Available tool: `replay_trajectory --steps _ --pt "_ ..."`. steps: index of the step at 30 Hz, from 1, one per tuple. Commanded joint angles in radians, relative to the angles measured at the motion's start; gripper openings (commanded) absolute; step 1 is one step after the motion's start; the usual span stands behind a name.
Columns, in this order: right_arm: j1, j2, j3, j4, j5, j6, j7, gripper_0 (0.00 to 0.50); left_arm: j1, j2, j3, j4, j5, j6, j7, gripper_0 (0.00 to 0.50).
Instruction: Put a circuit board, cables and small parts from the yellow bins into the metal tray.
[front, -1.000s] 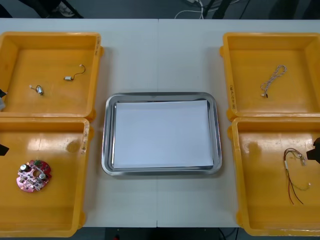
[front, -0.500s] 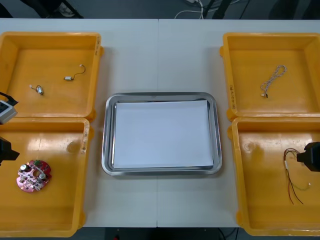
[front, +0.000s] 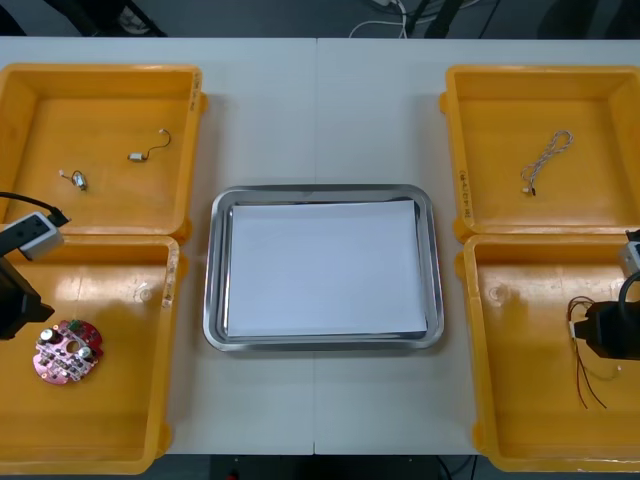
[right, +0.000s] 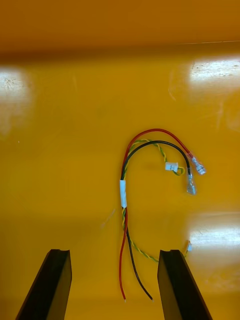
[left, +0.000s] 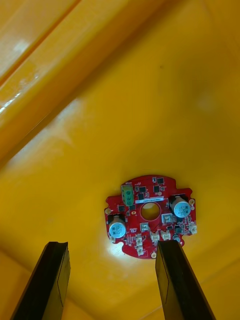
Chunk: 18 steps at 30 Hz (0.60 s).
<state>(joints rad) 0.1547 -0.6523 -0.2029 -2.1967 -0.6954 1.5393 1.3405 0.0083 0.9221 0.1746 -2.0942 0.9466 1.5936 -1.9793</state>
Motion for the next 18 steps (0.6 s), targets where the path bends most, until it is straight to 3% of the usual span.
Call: replay_trajectory --steps 1,7,18 --pt "0.009 0.002 0.051 0.038 0.024 -0.048 0.012 0.5 0.022 0.066 -0.055 0.04 -0.002 -0.069 -0.049 0.5" --pt "-0.014 0.003 0.068 0.104 0.02 -0.087 0.026 0.5 0.024 0.093 -0.116 0.066 0.001 -0.138 -0.062 0.5" --pt "-0.063 0.002 0.108 0.204 0.019 -0.142 0.039 0.5 0.025 0.11 -0.158 0.077 0.001 -0.164 -0.062 0.5"
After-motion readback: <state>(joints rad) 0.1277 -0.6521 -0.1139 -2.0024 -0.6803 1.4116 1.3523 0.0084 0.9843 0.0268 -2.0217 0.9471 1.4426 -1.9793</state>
